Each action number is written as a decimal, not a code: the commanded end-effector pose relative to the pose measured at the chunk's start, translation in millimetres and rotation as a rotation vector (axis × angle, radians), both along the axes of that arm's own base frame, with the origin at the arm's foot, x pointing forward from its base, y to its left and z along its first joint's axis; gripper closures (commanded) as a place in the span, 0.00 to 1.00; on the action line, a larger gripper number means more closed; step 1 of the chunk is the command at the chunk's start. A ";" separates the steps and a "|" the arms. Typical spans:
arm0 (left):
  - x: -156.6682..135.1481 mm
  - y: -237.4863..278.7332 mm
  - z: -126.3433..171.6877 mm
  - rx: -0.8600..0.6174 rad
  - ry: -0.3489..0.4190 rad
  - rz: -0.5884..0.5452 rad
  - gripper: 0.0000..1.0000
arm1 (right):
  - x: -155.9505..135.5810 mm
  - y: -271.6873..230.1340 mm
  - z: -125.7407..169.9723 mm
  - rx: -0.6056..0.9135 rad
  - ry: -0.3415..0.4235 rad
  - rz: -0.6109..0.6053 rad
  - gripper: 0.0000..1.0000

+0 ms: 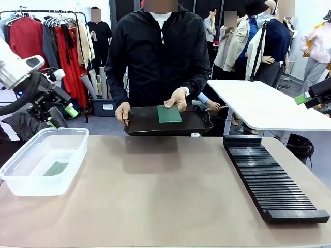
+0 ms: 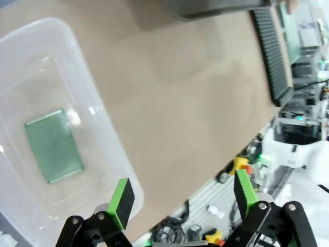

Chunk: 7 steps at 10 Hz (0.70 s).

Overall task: Sort PCBs into racks and boxes based on the side picked up.
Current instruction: Pick up the Blank PCB handed by the Human.

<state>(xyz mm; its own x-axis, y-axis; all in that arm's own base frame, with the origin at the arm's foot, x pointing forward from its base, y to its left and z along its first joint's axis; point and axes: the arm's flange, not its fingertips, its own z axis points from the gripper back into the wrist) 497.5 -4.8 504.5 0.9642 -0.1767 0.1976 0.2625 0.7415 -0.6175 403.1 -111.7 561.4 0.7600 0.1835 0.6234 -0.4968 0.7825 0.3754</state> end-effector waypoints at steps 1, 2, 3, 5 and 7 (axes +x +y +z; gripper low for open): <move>13.4 12.9 4.8 -0.141 0.000 -0.022 0.00 | -0.2 0.4 1.1 0.003 -0.004 0.002 0.00; 17.2 14.5 8.7 -0.265 0.011 -0.052 0.00 | -0.2 0.4 1.1 0.003 -0.004 0.002 0.00; 18.1 15.7 8.6 -0.379 0.049 -0.104 0.00 | -0.2 0.4 1.1 0.003 -0.004 0.002 0.00; 18.2 22.5 8.8 -0.459 0.023 -0.118 0.00 | -0.2 0.4 1.1 0.003 -0.004 0.002 0.00; 13.6 29.0 12.0 -0.495 -0.029 -0.106 0.00 | -0.2 0.4 1.1 0.003 -0.004 0.002 0.00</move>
